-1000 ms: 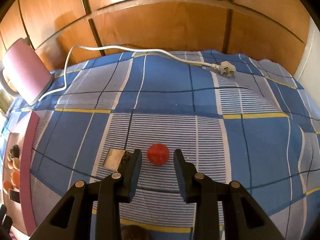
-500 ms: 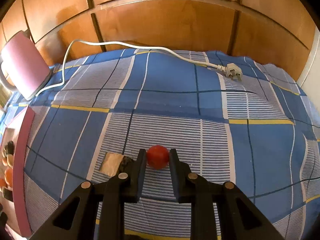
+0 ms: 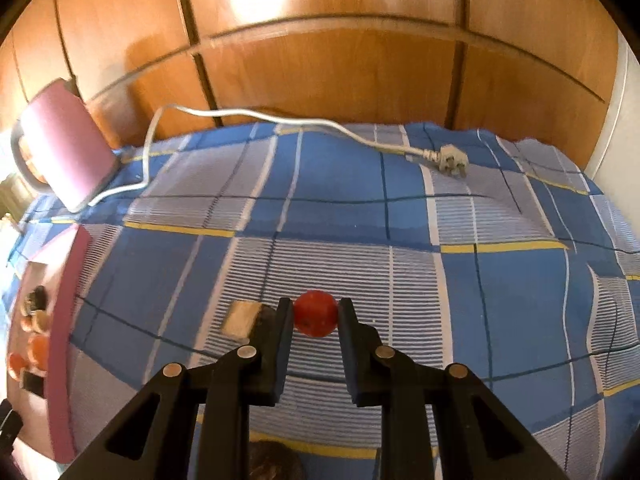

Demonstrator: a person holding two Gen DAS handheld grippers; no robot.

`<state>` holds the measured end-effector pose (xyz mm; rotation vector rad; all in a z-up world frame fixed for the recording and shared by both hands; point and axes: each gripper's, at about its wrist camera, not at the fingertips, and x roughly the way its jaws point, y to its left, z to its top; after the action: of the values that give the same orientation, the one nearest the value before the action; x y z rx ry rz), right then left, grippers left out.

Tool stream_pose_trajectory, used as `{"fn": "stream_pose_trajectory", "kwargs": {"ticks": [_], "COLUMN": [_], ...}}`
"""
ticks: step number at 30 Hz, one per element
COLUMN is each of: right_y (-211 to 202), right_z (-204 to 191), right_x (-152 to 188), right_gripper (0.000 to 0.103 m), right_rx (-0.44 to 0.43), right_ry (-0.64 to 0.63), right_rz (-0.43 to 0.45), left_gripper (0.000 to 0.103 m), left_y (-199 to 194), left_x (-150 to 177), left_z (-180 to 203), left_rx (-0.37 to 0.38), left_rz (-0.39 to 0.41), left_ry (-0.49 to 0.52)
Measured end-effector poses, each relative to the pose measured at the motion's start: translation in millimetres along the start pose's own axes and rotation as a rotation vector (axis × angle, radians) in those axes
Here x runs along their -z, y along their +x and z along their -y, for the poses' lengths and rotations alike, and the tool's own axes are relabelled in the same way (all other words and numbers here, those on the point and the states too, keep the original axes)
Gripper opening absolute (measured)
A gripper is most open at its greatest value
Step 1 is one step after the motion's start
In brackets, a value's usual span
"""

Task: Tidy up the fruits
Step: 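Carry the red tomato with the right gripper into the tray and release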

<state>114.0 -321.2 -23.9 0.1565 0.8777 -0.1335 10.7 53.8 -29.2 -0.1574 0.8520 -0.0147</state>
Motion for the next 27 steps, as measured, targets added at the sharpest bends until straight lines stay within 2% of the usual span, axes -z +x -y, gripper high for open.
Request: {"fn": "stream_pose_trajectory", "kwargs": {"ticks": [8, 14, 20, 27], "right_y": [-33.0, -44.0, -50.4, -52.9], "right_z": [-18.3, -39.6, -84.2, -127.6], "right_x": [6.1, 17.2, 30.1, 46.0], "right_gripper": [0.022, 0.022, 0.022, 0.022], "right_rx": [-0.093, -0.187, -0.304, -0.396], "right_ry": [-0.031, -0.065, -0.148, -0.219], "right_rz": [0.052, 0.039, 0.015, -0.015], "left_gripper": [0.089, 0.089, 0.089, 0.089], "left_y": [-6.1, -10.9, -15.0, -17.2], "left_x": [-2.0, -4.2, -6.4, -8.0], "left_z": [2.0, -1.3, -14.0, -26.2], "left_rx": [-0.002, -0.015, -0.052, -0.089], "left_rz": [0.013, 0.026, 0.037, 0.054], "left_ry": [0.000, -0.011, -0.045, -0.085]}}
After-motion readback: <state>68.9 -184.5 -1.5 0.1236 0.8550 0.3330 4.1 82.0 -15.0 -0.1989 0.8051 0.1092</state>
